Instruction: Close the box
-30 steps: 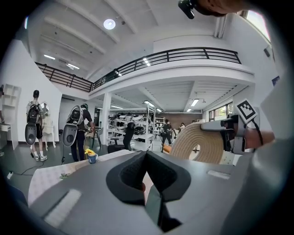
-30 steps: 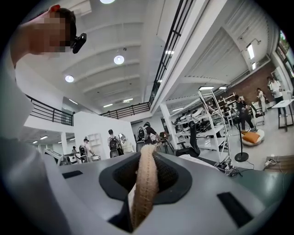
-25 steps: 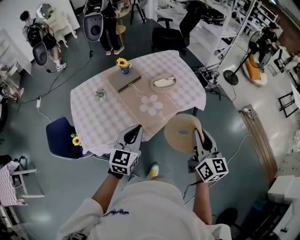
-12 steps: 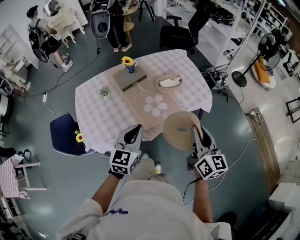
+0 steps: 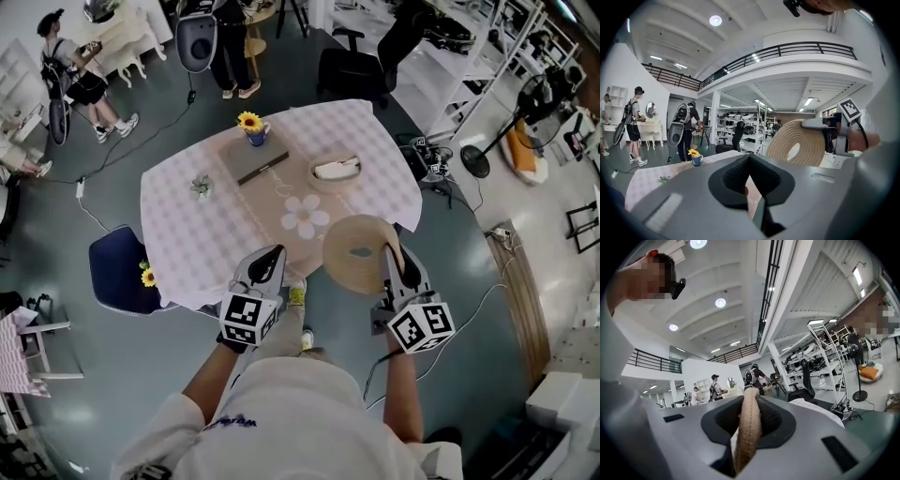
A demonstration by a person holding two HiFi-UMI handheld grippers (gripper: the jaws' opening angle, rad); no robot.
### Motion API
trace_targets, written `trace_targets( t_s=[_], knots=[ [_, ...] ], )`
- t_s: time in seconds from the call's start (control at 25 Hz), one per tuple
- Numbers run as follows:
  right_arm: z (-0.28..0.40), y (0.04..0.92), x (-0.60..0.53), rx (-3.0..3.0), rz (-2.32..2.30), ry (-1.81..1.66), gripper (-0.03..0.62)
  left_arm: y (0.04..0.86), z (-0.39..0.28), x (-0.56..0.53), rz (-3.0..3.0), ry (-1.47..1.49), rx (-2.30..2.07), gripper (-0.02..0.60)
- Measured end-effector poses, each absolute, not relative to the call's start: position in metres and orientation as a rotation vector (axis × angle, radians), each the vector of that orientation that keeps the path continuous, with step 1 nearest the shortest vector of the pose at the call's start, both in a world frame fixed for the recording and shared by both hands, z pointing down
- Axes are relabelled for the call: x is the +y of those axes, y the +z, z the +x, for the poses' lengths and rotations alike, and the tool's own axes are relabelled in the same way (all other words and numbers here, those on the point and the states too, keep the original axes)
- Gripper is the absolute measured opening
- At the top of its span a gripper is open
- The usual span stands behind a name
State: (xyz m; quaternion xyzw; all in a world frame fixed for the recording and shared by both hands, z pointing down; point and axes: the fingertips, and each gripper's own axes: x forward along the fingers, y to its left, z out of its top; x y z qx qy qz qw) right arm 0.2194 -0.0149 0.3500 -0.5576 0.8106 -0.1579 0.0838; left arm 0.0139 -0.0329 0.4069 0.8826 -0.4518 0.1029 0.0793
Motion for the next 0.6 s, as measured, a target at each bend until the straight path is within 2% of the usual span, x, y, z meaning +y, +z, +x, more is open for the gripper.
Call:
trace_targets(
  t_s=[0.6],
  knots=[
    [0.210, 0.360, -0.121, 2.480, -1.624, -0.555, 0.069, 0.422, 0.015, -0.138, 2.582, 0.282, -1.384, 0.002]
  ],
)
